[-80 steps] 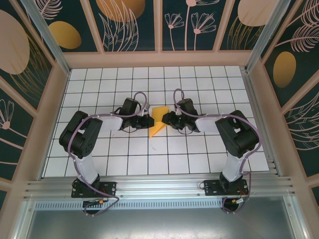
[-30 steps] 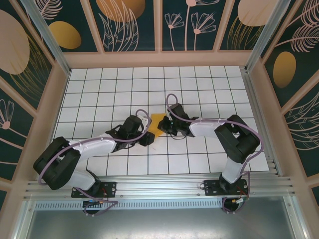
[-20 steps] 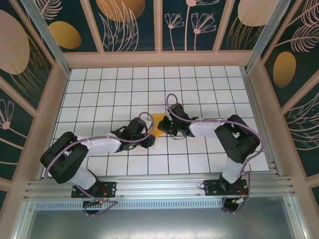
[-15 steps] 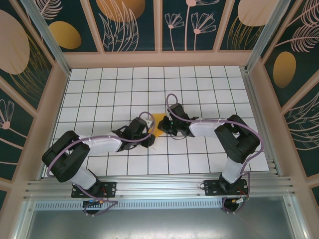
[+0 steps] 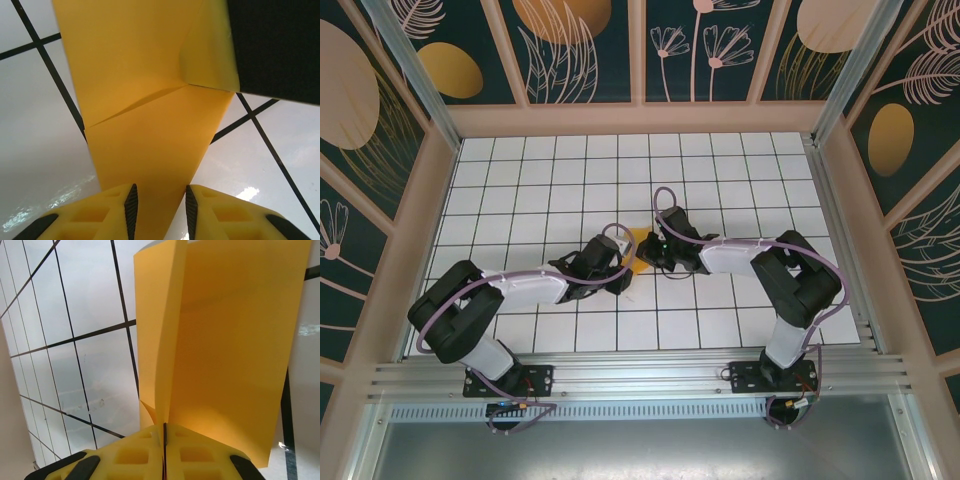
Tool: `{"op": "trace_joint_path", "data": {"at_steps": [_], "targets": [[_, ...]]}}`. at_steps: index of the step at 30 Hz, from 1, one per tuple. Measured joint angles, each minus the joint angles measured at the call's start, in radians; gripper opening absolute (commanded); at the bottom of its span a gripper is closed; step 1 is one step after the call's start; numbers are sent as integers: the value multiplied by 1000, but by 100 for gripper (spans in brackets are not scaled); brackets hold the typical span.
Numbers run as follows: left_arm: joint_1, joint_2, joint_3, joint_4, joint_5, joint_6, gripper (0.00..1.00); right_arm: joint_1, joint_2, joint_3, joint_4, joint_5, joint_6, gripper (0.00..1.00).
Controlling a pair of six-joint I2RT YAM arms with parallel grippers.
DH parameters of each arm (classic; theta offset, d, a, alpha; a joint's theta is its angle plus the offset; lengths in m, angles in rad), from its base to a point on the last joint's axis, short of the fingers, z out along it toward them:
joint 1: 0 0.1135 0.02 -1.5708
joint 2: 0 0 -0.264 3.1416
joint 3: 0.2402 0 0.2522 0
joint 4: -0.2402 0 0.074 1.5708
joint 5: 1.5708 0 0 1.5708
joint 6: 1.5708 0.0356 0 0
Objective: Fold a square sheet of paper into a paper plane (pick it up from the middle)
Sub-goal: Fourth fold the wing at the center of the table.
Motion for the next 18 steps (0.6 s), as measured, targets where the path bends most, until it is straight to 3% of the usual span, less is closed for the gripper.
{"op": "trace_joint_path", "data": {"at_steps": [11, 18], "targets": [[-11, -10, -3, -2, -14, 18, 49, 0, 0, 15, -1, -1, 0, 10], [-26, -11, -3, -2, -47, 21, 40, 0, 0, 20, -1, -1, 0, 10]]}}
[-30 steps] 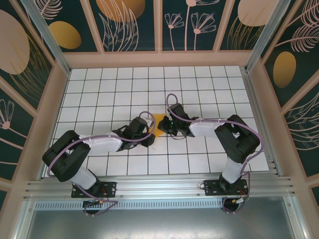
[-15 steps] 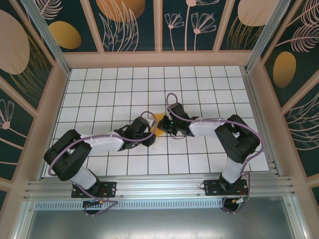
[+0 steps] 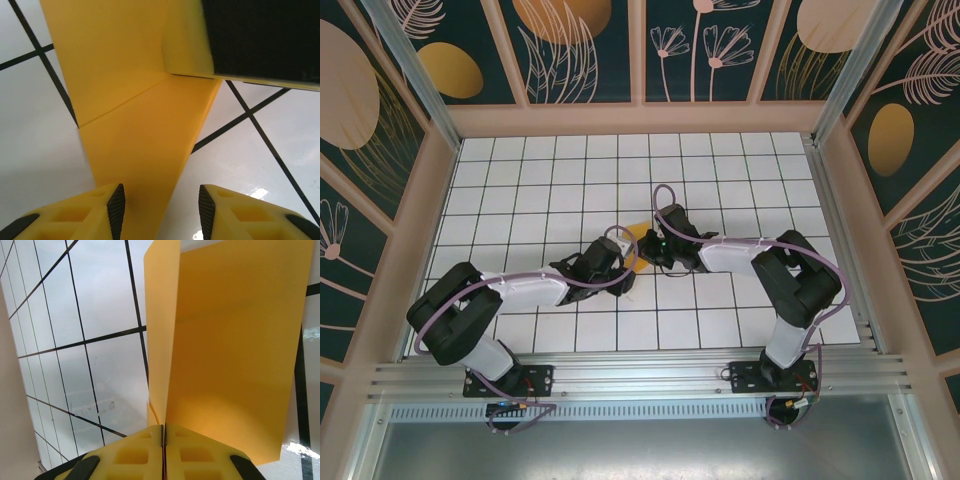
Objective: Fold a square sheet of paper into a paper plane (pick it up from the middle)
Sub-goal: Fourth fold the wing at the center of the table.
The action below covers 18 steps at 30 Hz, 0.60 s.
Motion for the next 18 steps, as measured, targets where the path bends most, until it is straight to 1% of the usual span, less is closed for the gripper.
{"op": "trace_joint_path", "data": {"at_steps": [2, 4, 12, 18], "targets": [[0, 4, 0, 0, -11, 2, 37, 0, 0, 0, 0, 0, 0, 10], [0, 10, 0, 0, -21, 2, 32, 0, 0, 1, -2, 0, 0, 10], [0, 22, 0, 0, -34, 3, 24, 0, 0, 1, -4, 0, 0, 10], [0, 23, 0, 1, -34, 3, 17, 0, 0, 3, -8, 0, 0, 10]]}}
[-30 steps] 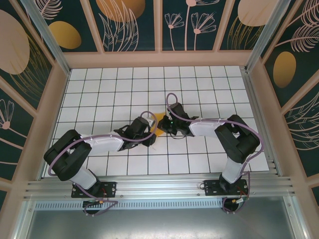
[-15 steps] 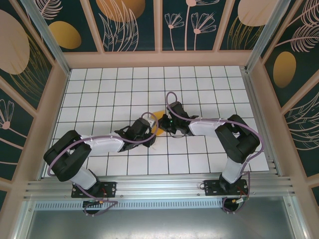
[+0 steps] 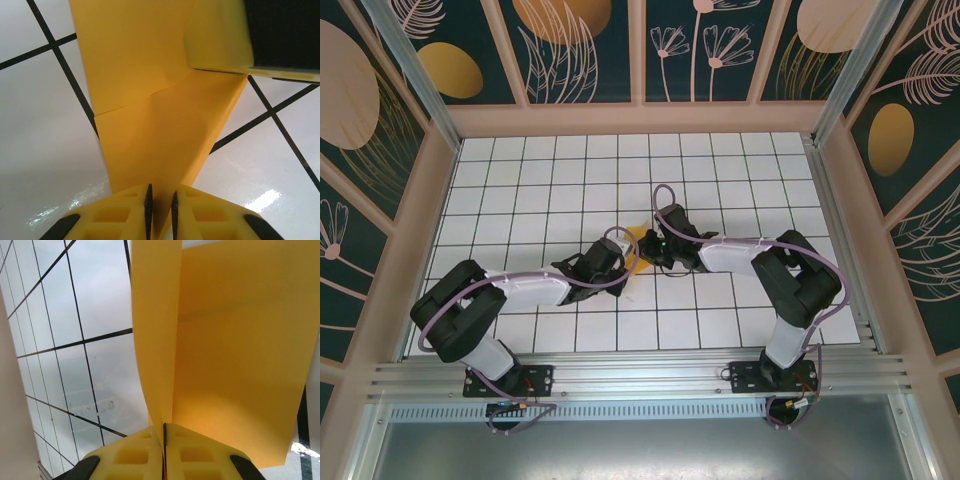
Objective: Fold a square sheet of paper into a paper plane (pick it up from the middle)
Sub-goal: Fourth fold the wing at the center of the table.
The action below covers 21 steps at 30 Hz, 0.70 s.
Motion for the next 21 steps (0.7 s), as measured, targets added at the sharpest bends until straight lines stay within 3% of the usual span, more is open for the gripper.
{"op": "trace_joint_path", "data": {"at_steps": [6, 12, 21], "targets": [[0, 2, 0, 6, 0, -4, 5, 0, 0, 0, -3, 0, -1, 10], [0, 13, -1, 17, 3, -12, 0, 0, 0, 5, -17, 0, -8, 14], [18, 13, -24, 77, 87, -55, 0, 0, -34, 10, -72, 13, -66, 36]]}}
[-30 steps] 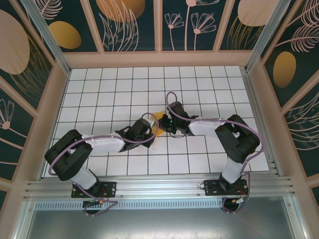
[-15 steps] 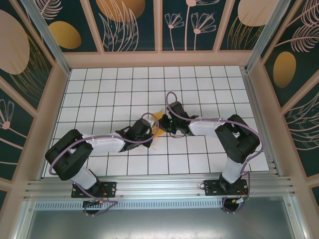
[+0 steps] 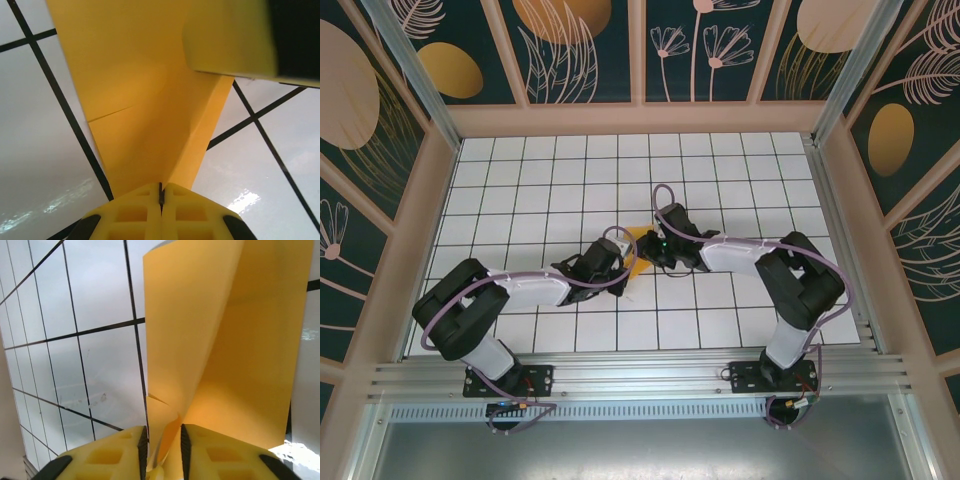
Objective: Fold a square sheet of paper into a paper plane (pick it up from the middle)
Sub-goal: Fourth fold the wing at the center of the table.
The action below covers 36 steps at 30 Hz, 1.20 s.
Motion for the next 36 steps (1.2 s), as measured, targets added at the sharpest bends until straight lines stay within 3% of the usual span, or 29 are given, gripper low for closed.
{"op": "trace_joint_path", "data": {"at_steps": [10, 16, 26, 36], "targets": [[123, 0, -65, 150, 248, -107, 0, -31, -196, -69, -27, 69, -42, 41], [164, 26, -97, 255, 359, -165, 0, -46, -220, -108, -27, 69, -51, 34], [200, 65, -147, 366, 435, -229, 0, -17, -90, -81, -15, 34, -74, 18], [223, 66, -189, 442, 454, -277, 0, 2, 41, 10, -7, 14, -75, 15]]}}
